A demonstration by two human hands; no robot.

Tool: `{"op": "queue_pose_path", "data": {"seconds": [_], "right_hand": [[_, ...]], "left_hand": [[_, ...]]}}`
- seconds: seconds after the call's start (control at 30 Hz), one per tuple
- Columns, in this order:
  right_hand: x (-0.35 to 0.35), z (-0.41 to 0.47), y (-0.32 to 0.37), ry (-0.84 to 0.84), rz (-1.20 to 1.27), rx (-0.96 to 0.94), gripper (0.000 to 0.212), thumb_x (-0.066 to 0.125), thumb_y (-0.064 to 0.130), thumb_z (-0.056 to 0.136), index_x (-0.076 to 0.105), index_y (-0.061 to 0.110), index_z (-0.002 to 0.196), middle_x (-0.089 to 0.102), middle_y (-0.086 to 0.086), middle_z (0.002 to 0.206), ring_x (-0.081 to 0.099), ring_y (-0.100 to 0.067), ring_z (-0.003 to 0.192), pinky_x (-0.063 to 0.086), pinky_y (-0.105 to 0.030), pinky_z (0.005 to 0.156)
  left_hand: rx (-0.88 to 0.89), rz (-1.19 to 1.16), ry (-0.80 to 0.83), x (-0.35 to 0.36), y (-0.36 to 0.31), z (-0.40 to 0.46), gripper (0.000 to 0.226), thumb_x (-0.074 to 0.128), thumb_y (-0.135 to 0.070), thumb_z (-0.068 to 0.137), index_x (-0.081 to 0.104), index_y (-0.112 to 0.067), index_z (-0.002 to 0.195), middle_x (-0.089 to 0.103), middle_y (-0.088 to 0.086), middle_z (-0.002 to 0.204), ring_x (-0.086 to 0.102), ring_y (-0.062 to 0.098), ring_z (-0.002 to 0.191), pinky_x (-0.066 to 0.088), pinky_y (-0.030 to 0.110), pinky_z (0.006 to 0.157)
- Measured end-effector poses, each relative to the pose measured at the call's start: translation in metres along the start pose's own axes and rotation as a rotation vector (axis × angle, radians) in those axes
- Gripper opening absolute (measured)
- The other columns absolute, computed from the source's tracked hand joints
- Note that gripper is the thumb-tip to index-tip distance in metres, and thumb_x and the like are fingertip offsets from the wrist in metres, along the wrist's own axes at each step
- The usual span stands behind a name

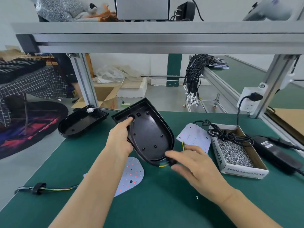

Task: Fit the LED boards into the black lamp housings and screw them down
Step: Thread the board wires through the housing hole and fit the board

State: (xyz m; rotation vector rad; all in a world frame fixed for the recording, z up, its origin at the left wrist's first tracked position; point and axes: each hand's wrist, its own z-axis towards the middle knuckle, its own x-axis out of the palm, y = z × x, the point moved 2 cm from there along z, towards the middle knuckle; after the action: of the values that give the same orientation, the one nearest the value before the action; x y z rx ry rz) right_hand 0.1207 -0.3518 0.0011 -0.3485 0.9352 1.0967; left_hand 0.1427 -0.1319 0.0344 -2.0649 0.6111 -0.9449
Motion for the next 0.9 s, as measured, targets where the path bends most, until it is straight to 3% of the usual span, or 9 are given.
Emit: {"op": "queue_pose_path", "data": {"seconds": [0.1,0.2,0.3,0.43,0.53,0.67,0.77,0.83,0.9], "right_hand": [[-0.017,0.011,0.004,-0.188,0.227,0.249,0.030,0.053,0.030,0.094,0.062,0.016,0.118,0.066,0.008,0.098,0.056,-0.004,0.091,0.037,-0.008,0.088],[-0.025,0.033,0.003,-0.316,0.147,0.394,0.027,0.058,0.025,0.094,0.064,0.011,0.115,0.068,0.001,0.099,0.060,-0.012,0.091,0.046,-0.021,0.084],[-0.029,0.051,-0.002,-0.324,-0.039,0.451,0.020,0.066,0.012,0.088,0.067,0.003,0.106,0.069,-0.008,0.092,0.063,-0.028,0.085,0.050,-0.038,0.078],[-0.039,0.059,0.002,-0.132,-0.085,0.480,0.008,0.064,0.020,0.081,0.066,0.012,0.081,0.061,0.003,0.065,0.056,-0.023,0.064,0.047,-0.035,0.065],[-0.044,0.063,0.001,0.041,-0.265,0.591,0.016,0.056,0.028,0.083,0.059,0.013,0.079,0.057,0.001,0.065,0.053,-0.025,0.066,0.037,-0.033,0.057],[-0.041,0.079,0.010,-0.051,-0.303,0.657,0.017,0.056,0.029,0.084,0.054,0.012,0.085,0.052,-0.001,0.069,0.046,-0.028,0.069,0.030,-0.032,0.060],[-0.045,0.086,0.010,-0.255,-0.150,0.667,0.015,0.059,0.028,0.083,0.060,0.013,0.083,0.062,-0.005,0.070,0.053,-0.030,0.071,0.034,-0.032,0.062],[-0.060,0.086,-0.003,-0.376,-0.193,0.723,0.016,0.059,0.029,0.083,0.063,0.014,0.083,0.064,-0.006,0.071,0.051,-0.029,0.070,0.032,-0.032,0.064],[-0.072,0.085,-0.016,-0.431,-0.263,0.811,0.014,0.059,0.027,0.083,0.064,0.014,0.085,0.063,-0.008,0.074,0.045,-0.027,0.070,0.030,-0.031,0.065]], "left_hand": [[0.241,0.151,-0.067,0.000,0.006,0.000,0.016,0.068,-0.024,0.089,0.055,-0.019,0.095,0.062,0.010,0.088,0.054,0.024,0.079,0.052,0.048,0.086],[0.408,0.251,-0.041,0.006,0.015,-0.009,0.005,0.062,-0.019,0.093,0.057,-0.018,0.095,0.064,0.008,0.099,0.057,0.025,0.088,0.048,0.050,0.093],[0.495,0.235,-0.079,0.007,0.016,-0.011,0.008,0.055,-0.013,0.095,0.054,-0.021,0.095,0.060,0.003,0.094,0.051,0.022,0.085,0.045,0.037,0.080],[0.534,0.162,-0.196,0.003,0.005,-0.007,0.017,0.048,-0.011,0.097,0.052,-0.022,0.085,0.049,-0.006,0.074,0.039,0.014,0.067,0.034,0.027,0.064],[0.600,0.178,-0.216,0.004,0.004,-0.004,0.016,0.049,-0.012,0.097,0.052,-0.020,0.083,0.043,-0.008,0.067,0.034,0.010,0.058,0.030,0.024,0.058],[0.770,0.350,-0.137,0.018,0.020,-0.022,0.018,0.049,-0.012,0.097,0.055,-0.029,0.091,0.058,-0.021,0.068,0.049,-0.010,0.058,0.036,0.002,0.056],[0.684,0.317,-0.136,0.018,0.024,-0.021,0.020,0.049,-0.016,0.098,0.052,-0.029,0.083,0.055,-0.013,0.073,0.047,0.001,0.063,0.039,0.014,0.063],[0.572,0.197,-0.175,0.011,0.020,-0.014,0.014,0.049,-0.014,0.098,0.051,-0.020,0.085,0.049,-0.006,0.075,0.040,0.012,0.067,0.035,0.025,0.065],[0.529,0.146,-0.199,0.007,0.018,-0.014,0.011,0.051,-0.015,0.097,0.050,-0.017,0.087,0.046,-0.006,0.076,0.037,0.012,0.066,0.033,0.025,0.065]]}}
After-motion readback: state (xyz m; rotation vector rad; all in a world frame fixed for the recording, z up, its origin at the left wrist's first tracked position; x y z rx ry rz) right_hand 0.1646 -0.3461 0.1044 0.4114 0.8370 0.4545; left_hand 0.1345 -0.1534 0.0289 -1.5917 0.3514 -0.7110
